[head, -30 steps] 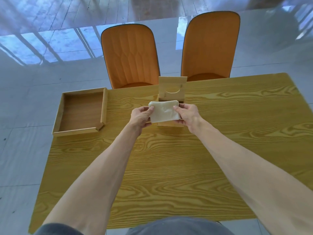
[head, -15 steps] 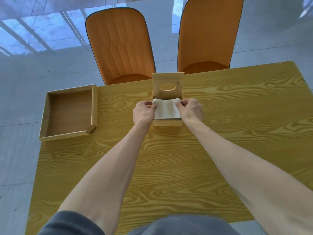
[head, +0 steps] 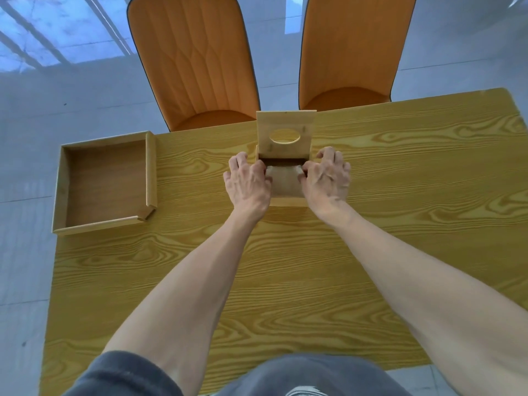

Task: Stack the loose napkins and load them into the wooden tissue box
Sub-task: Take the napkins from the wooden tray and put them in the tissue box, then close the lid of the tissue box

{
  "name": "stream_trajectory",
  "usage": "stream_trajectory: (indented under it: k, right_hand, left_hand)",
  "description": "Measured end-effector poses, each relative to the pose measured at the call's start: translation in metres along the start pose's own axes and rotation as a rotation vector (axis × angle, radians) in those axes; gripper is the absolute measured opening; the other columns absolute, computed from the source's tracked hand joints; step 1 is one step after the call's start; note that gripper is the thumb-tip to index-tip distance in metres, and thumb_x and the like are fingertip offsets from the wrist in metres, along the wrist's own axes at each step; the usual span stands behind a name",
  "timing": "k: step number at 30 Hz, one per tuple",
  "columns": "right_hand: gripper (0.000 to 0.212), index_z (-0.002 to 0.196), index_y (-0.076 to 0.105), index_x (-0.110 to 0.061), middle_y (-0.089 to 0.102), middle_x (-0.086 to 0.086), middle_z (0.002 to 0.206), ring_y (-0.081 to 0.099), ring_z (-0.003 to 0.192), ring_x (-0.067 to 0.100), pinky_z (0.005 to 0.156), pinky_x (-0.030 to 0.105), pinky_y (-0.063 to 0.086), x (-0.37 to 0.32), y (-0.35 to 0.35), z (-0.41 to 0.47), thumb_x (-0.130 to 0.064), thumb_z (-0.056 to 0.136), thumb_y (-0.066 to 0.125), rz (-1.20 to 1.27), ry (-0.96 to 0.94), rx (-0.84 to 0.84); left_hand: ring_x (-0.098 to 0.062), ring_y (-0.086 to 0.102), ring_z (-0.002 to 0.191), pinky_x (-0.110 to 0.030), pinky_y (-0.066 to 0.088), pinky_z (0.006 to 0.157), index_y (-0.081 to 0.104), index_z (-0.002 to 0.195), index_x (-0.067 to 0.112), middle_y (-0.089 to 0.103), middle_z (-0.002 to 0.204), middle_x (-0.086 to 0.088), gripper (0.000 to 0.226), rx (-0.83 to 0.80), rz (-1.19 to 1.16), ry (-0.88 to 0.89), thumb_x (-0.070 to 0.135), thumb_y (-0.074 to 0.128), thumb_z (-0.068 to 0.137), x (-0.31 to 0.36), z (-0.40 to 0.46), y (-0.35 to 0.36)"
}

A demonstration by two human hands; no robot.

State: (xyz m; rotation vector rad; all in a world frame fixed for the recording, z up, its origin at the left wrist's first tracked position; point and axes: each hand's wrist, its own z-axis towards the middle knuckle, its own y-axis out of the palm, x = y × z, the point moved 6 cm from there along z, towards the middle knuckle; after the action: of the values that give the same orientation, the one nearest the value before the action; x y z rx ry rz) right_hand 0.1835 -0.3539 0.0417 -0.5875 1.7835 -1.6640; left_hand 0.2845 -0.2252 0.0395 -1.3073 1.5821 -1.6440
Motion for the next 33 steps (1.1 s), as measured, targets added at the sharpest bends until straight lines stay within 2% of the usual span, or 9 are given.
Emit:
stream_trajectory:
  k: [2,5,8,11,16,21,25,29,33]
  right_hand:
    - [0.014,0.101,0.075,-0.017,0.052,0.009,0.131,0.049,0.117,0.029,0.092,0.039,0.038,0.0,0.003,-0.002,-0.021,0.09,0.067,0.015,-0.014,-0.015]
    - [0.031,0.119,0.061,-0.018,0.046,0.01,0.139,0.048,0.123,0.03,0.095,0.041,0.039,-0.002,0.006,-0.003,-0.015,0.089,0.07,0.053,-0.025,-0.016]
    - [0.042,0.12,0.048,-0.02,0.049,0.007,0.133,0.051,0.118,0.026,0.094,0.038,0.041,0.002,0.006,-0.003,-0.016,0.087,0.072,0.143,0.023,-0.008]
    - [0.045,0.12,0.044,-0.019,0.049,0.007,0.13,0.052,0.118,0.025,0.095,0.038,0.041,0.011,0.01,-0.003,-0.025,0.086,0.073,0.291,0.041,-0.062]
    - [0.037,0.122,0.044,-0.016,0.057,0.007,0.122,0.057,0.109,0.023,0.092,0.037,0.046,0.021,-0.004,0.004,-0.039,0.096,0.056,0.459,0.027,0.014]
    - [0.036,0.128,0.049,-0.012,0.06,0.008,0.122,0.06,0.104,0.019,0.089,0.036,0.051,0.022,-0.041,0.022,-0.033,0.099,0.052,0.544,-0.015,0.159]
    - [0.042,0.139,0.047,-0.013,0.056,0.009,0.136,0.056,0.119,0.021,0.097,0.034,0.048,0.008,-0.062,0.034,-0.034,0.102,0.046,0.55,-0.1,0.168]
    - [0.046,0.145,0.045,-0.009,0.05,0.012,0.148,0.051,0.131,0.026,0.106,0.042,0.044,-0.007,-0.068,0.041,-0.033,0.107,0.038,0.509,-0.201,0.117]
    - [0.039,0.135,0.057,-0.005,0.061,0.017,0.136,0.06,0.12,0.03,0.097,0.039,0.05,-0.01,-0.07,0.045,-0.026,0.107,0.039,0.493,-0.229,0.138]
  left_hand:
    - [-0.029,0.037,0.136,-0.044,0.037,0.103,0.066,0.113,0.02,0.044,0.145,-0.009,0.024,0.014,0.028,0.026,0.022,0.068,0.088,0.0,-0.001,0.003]
    - [-0.029,0.045,0.126,-0.041,0.042,0.095,0.053,0.117,0.016,0.051,0.132,-0.008,0.041,0.038,0.005,0.025,0.007,0.069,0.081,0.0,-0.002,0.006]
    - [-0.029,0.051,0.115,-0.04,0.045,0.091,0.045,0.12,0.014,0.056,0.12,-0.007,0.047,0.003,-0.104,-0.061,0.015,0.072,0.081,-0.006,0.001,0.007]
    - [-0.029,0.056,0.11,-0.041,0.048,0.087,0.043,0.12,0.015,0.06,0.117,-0.007,0.045,-0.032,-0.219,-0.098,0.026,0.07,0.085,-0.011,0.004,0.007]
    - [-0.025,0.06,0.111,-0.036,0.046,0.08,0.046,0.125,0.017,0.063,0.123,-0.005,0.039,-0.018,-0.318,-0.039,0.037,0.059,0.094,-0.016,0.011,-0.01]
    - [-0.022,0.061,0.113,-0.034,0.046,0.083,0.047,0.132,0.018,0.063,0.126,-0.003,0.043,0.103,-0.394,0.038,0.04,0.055,0.097,-0.012,0.025,-0.049]
    - [-0.021,0.057,0.12,-0.032,0.047,0.089,0.045,0.14,0.018,0.059,0.134,-0.006,0.047,0.182,-0.444,0.142,0.039,0.053,0.098,0.004,0.034,-0.077]
    - [-0.025,0.05,0.131,-0.038,0.044,0.1,0.042,0.148,0.017,0.052,0.145,-0.008,0.048,0.127,-0.326,0.271,0.035,0.045,0.104,0.023,0.04,-0.088]
    - [-0.026,0.057,0.125,-0.038,0.047,0.096,0.052,0.142,0.015,0.057,0.141,-0.006,0.041,0.058,-0.296,0.327,0.032,0.041,0.106,0.03,0.041,-0.085]
